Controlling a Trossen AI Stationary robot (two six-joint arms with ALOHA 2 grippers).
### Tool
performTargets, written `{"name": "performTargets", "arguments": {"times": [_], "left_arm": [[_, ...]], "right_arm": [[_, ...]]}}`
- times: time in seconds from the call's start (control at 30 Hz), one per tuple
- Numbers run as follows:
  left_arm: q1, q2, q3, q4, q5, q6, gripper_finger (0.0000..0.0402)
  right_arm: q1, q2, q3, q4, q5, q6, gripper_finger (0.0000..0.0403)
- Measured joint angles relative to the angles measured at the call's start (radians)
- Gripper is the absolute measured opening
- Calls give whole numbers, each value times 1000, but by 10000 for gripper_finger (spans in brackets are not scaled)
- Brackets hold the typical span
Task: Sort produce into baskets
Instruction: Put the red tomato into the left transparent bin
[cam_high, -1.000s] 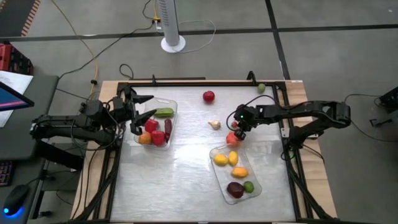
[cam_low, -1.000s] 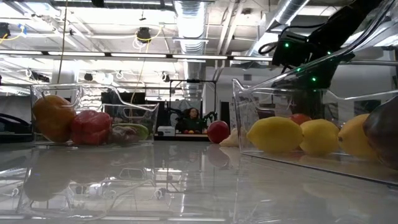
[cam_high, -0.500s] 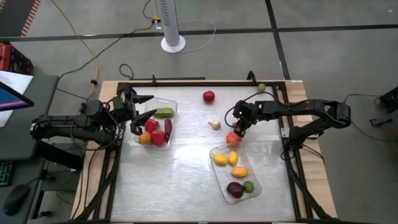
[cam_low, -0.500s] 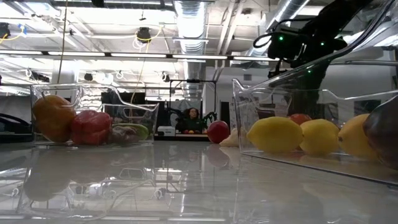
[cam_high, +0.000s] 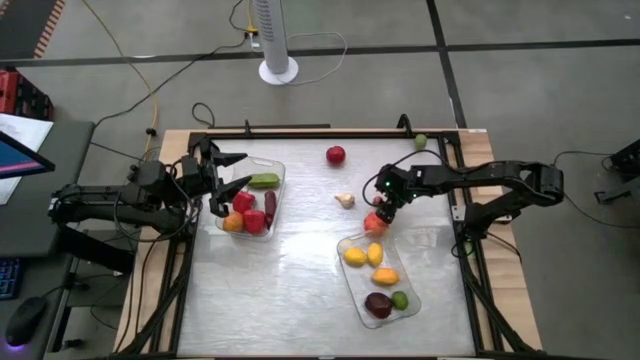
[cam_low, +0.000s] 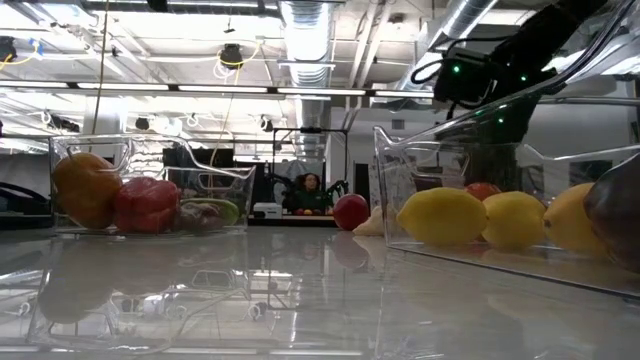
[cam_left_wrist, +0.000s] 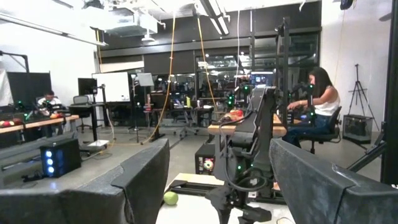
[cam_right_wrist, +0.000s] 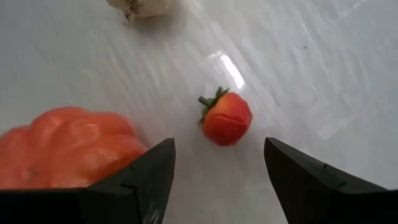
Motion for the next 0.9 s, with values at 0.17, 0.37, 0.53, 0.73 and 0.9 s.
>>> {"name": "performTargets", "arguments": {"times": [0.17, 0.37, 0.53, 0.73, 0.9], "left_arm": [[0, 0, 0, 0, 0, 0, 265], [0, 0, 0, 0, 0, -1, 265], [0, 0, 0, 0, 0, -3, 265], [0, 0, 0, 0, 0, -2, 265], [0, 0, 0, 0, 0, -2, 265]], "right_arm": [[0, 0, -23, 49, -5, 0, 275], [-11, 0, -72, 89, -52, 11, 275], [-16, 0, -76, 89, -61, 4, 253], [-18, 0, -76, 77, -78, -1, 165], [-20, 0, -76, 92, -78, -4, 74]]}}
